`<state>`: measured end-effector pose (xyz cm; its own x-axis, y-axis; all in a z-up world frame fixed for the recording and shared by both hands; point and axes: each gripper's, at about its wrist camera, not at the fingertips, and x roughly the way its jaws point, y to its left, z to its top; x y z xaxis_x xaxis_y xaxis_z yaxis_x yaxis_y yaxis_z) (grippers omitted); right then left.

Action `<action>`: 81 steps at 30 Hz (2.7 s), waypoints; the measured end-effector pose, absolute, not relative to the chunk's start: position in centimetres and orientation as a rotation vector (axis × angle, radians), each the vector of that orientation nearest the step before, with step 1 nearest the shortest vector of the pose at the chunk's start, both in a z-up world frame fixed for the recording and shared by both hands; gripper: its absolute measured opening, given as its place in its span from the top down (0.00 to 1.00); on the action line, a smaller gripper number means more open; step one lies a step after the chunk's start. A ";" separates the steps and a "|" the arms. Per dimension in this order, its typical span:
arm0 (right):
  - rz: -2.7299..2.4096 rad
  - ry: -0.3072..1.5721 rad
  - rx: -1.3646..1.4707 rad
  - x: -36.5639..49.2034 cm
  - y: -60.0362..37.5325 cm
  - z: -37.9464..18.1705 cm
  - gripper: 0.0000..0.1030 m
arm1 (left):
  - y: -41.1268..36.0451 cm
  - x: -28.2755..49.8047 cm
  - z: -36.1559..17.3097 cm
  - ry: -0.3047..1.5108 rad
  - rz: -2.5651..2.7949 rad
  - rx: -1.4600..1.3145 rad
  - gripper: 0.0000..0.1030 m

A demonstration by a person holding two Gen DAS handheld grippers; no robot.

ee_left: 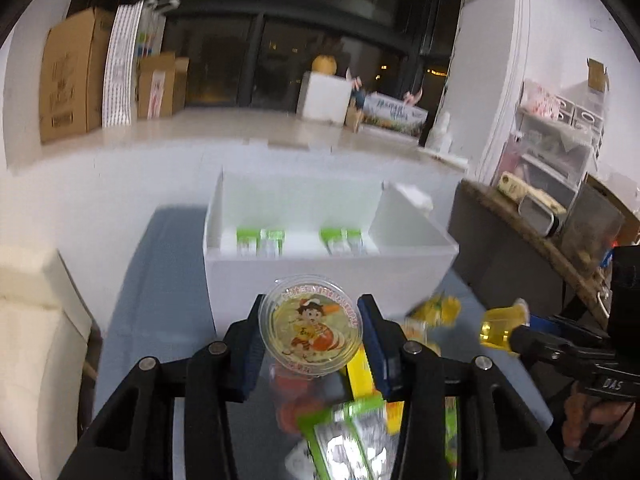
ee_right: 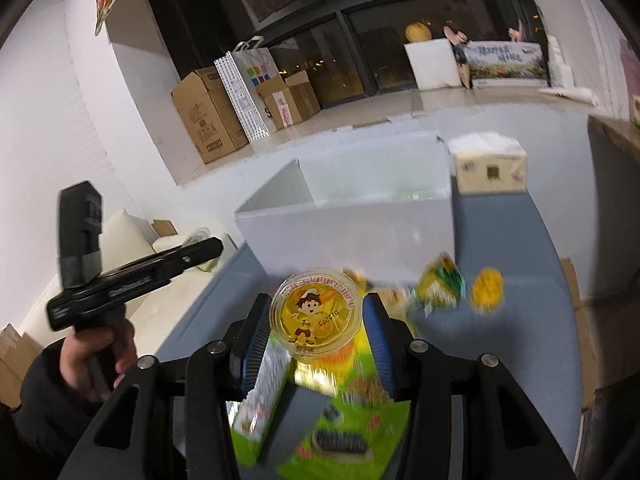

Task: Organize snacks
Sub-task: 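Lower both jelly cups into the white box and open both tools, then move both tools back over the snack pile, then grasp a green seaweed packet with the right tool while the left tool grasps a yellow packet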

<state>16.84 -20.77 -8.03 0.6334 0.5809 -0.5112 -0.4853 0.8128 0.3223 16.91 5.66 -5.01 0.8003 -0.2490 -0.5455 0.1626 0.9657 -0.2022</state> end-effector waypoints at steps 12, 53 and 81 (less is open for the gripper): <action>0.414 0.649 0.136 30.2 -19.4 -4.8 0.50 | 4.0 29.7 -3.5 0.687 -0.276 -0.169 0.53; 0.335 0.764 0.190 18.2 -26.1 -15.4 0.00 | 5.7 9.1 -12.6 0.863 -0.208 -0.319 0.00; 0.380 0.797 0.357 24.0 -25.7 -14.1 0.50 | 5.7 15.4 -12.8 0.888 -0.211 -0.250 0.00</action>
